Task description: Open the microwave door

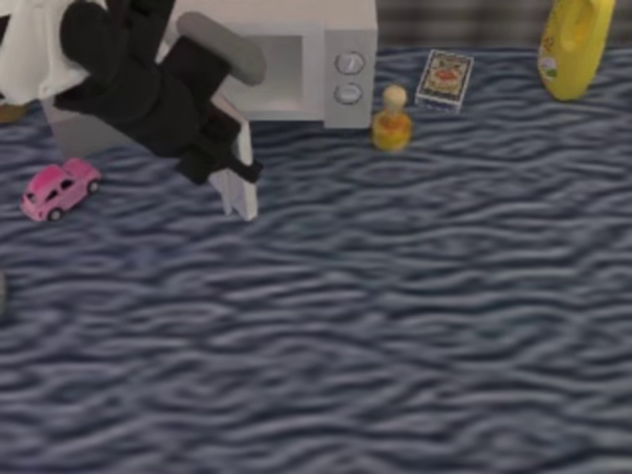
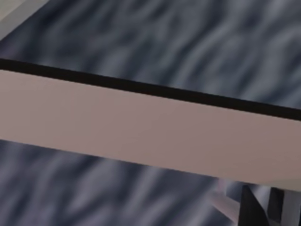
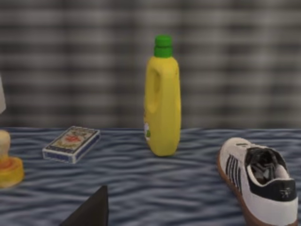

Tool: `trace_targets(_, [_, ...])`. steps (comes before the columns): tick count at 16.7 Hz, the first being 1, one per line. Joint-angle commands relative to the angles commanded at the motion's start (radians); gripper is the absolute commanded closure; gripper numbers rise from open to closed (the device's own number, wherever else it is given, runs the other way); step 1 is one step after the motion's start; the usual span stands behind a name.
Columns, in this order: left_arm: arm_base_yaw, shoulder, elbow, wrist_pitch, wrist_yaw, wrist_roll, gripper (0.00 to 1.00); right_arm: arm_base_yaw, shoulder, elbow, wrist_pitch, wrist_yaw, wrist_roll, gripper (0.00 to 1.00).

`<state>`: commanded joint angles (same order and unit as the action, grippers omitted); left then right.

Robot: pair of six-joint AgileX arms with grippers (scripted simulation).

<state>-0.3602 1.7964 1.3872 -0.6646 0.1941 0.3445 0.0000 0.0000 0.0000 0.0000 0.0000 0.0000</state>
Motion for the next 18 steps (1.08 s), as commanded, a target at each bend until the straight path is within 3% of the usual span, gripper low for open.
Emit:
trace_targets(9, [0.002,-0.001,-0.004,-0.002,0.010,0.012,1.00,0.000,0.000,0.000,0.000,0.000,0.000,0.00])
trace_targets(18, [0.072,-0.030,-0.031,-0.044,0.093,0.186,1.00,0.000,0.000,0.000,0.000,0.000,0.000,0.00])
